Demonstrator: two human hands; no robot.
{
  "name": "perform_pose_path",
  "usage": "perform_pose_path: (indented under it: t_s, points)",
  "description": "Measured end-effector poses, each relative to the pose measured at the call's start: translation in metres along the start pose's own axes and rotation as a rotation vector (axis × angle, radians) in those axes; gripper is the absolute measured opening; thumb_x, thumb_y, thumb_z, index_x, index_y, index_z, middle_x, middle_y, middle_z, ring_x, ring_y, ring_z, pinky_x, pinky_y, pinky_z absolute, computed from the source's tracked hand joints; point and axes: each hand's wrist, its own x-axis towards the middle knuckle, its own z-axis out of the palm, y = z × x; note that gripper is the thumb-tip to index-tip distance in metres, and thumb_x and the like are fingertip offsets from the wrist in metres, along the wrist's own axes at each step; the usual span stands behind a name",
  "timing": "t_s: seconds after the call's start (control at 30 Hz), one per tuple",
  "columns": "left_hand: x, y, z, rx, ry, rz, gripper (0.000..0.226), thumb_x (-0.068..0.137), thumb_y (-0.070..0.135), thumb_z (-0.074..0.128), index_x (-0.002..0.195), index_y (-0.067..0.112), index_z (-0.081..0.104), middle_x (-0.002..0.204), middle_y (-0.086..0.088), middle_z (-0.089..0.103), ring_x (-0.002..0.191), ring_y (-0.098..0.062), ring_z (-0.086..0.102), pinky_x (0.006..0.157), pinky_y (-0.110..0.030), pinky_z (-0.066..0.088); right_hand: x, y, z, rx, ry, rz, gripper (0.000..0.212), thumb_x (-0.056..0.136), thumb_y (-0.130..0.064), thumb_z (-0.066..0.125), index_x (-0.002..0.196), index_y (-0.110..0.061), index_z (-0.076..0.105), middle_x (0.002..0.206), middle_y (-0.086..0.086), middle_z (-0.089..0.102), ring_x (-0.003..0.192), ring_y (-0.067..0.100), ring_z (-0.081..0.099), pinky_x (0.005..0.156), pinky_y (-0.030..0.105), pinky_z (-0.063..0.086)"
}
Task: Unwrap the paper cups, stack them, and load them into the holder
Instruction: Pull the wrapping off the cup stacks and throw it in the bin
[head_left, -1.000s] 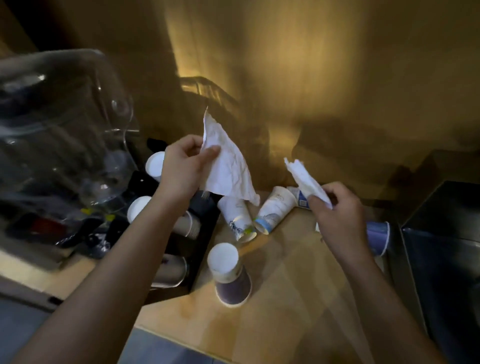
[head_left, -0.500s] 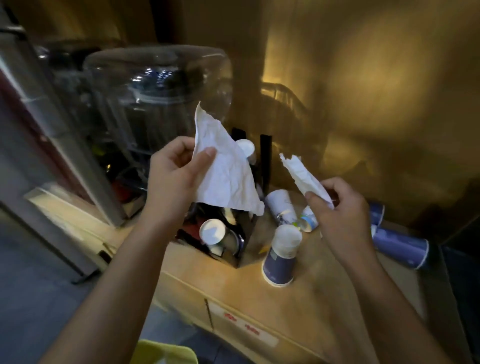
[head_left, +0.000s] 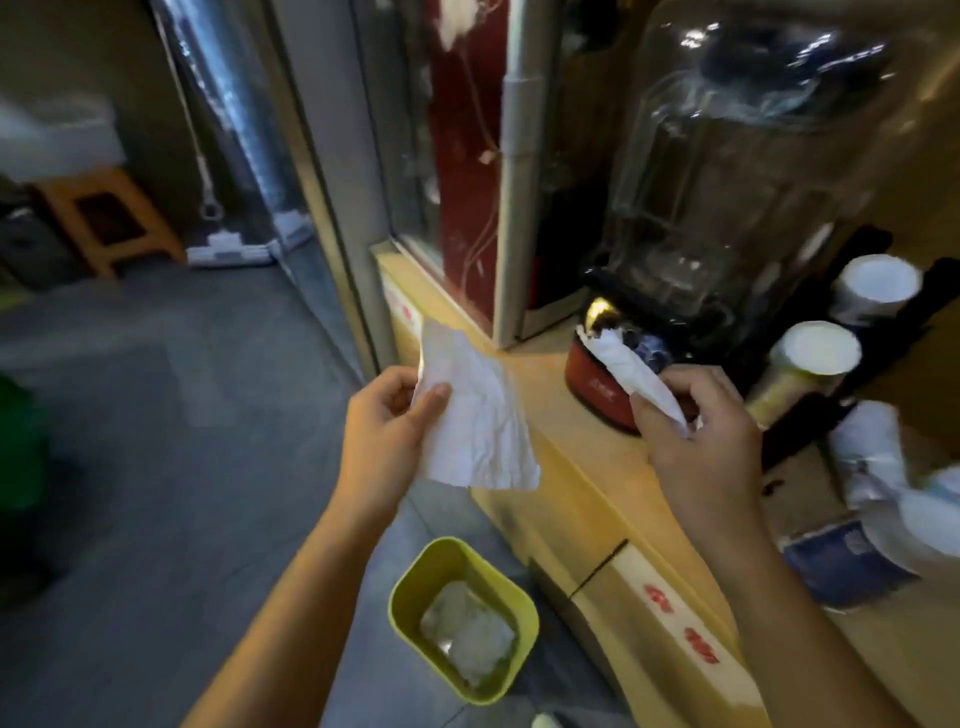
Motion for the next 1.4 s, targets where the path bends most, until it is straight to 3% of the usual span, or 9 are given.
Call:
perform_pose_path:
  t_s: [0.13, 0.37, 0.53, 0.63, 0.73, 0.83, 1.07, 1.2, 1.4]
  points:
    - [-0.020, -0.045, -0.039, 0.044, 0.101, -0.166, 0.019, 0.088, 0.008, 0.062, 0.070, 0.016, 0.062, 0.063, 0.003, 0.060, 0.053, -0.001, 0.055, 0.048, -0.013, 0.044, -0.016, 0.017, 0.056, 0.007, -0.190, 0.032, 0.009, 0.078, 0.001, 0.062, 0.083, -0.005, 0.057, 0.083, 0.005, 0.051, 0.077, 0.014, 0.046, 0.061, 0.026, 0.032]
    - [-0.043, -0.143, -0.061, 0.040, 0.298, -0.556, 0.019, 0.087, 0.007, 0.061, 0.070, 0.014, 0.063, 0.067, -0.002, 0.061, 0.061, -0.015, 0.057, 0.055, -0.027, 0.046, -0.078, 0.100, 0.133, -0.084, -0.420, 0.259, 0.009, 0.074, 0.000, 0.068, 0.072, -0.002, 0.060, 0.075, 0.010, 0.051, 0.072, 0.032, 0.050, 0.060, 0.035, 0.036]
    - [-0.053, -0.233, -0.045, -0.006, 0.311, -0.762, 0.012, 0.085, 0.002, 0.063, 0.074, 0.008, 0.063, 0.070, -0.009, 0.056, 0.064, -0.021, 0.053, 0.050, -0.024, 0.046, -0.123, 0.174, 0.175, -0.140, -0.527, 0.392, 0.030, 0.075, -0.002, 0.068, 0.059, -0.021, 0.052, 0.064, -0.002, 0.045, 0.056, 0.015, 0.044, 0.049, 0.023, 0.028]
    - [-0.066, -0.296, -0.025, -0.023, 0.264, -0.875, 0.022, 0.087, 0.000, 0.061, 0.067, 0.009, 0.060, 0.067, -0.012, 0.055, 0.064, -0.024, 0.054, 0.054, -0.027, 0.048, -0.155, 0.221, 0.201, -0.115, -0.600, 0.480, 0.049, 0.078, -0.001, 0.065, 0.051, -0.034, 0.040, 0.057, 0.000, 0.043, 0.054, 0.018, 0.043, 0.049, 0.033, 0.033]
    - [-0.080, -0.357, -0.007, -0.093, 0.263, -1.022, 0.016, 0.090, 0.000, 0.056, 0.077, 0.007, 0.062, 0.074, -0.014, 0.065, 0.064, -0.025, 0.063, 0.055, -0.030, 0.056, -0.188, 0.262, 0.223, -0.210, -0.712, 0.573, 0.023, 0.080, -0.001, 0.063, 0.062, -0.015, 0.061, 0.064, 0.010, 0.053, 0.063, 0.021, 0.047, 0.052, 0.029, 0.029]
    - [-0.092, -0.413, 0.004, -0.136, 0.319, -1.143, 0.009, 0.093, 0.003, 0.053, 0.092, 0.004, 0.061, 0.086, -0.017, 0.068, 0.070, -0.024, 0.067, 0.051, -0.024, 0.057, -0.222, 0.303, 0.241, -0.290, -0.812, 0.663, 0.009, 0.082, -0.004, 0.059, 0.074, 0.000, 0.061, 0.071, 0.011, 0.055, 0.069, 0.026, 0.052, 0.055, 0.028, 0.029]
    - [-0.126, -0.497, 0.019, 0.067, 0.246, -1.256, 0.007, 0.093, 0.011, 0.054, 0.095, 0.008, 0.060, 0.093, -0.019, 0.064, 0.078, -0.025, 0.062, 0.069, -0.031, 0.049, -0.269, 0.372, 0.275, -0.465, -1.099, 0.714, 0.007, 0.084, -0.012, 0.056, 0.079, -0.007, 0.055, 0.093, 0.019, 0.062, 0.077, 0.030, 0.054, 0.062, 0.032, 0.035]
    - [-0.134, -0.511, 0.021, 0.156, 0.076, -1.310, 0.028, 0.091, 0.018, 0.060, 0.112, 0.000, 0.061, 0.107, -0.024, 0.064, 0.102, -0.036, 0.062, 0.077, -0.031, 0.044, -0.276, 0.391, 0.286, -0.482, -1.270, 0.716, 0.031, 0.084, -0.015, 0.059, 0.113, -0.008, 0.053, 0.114, 0.017, 0.059, 0.102, 0.036, 0.055, 0.082, 0.045, 0.048]
    - [-0.118, -0.480, 0.009, 0.357, 0.025, -1.152, 0.008, 0.093, 0.017, 0.053, 0.096, 0.012, 0.059, 0.095, -0.013, 0.064, 0.086, -0.025, 0.059, 0.073, -0.034, 0.046, -0.248, 0.373, 0.281, -0.520, -1.269, 0.607, 0.038, 0.086, -0.021, 0.055, 0.121, -0.009, 0.048, 0.127, 0.015, 0.047, 0.111, 0.035, 0.049, 0.088, 0.042, 0.043]
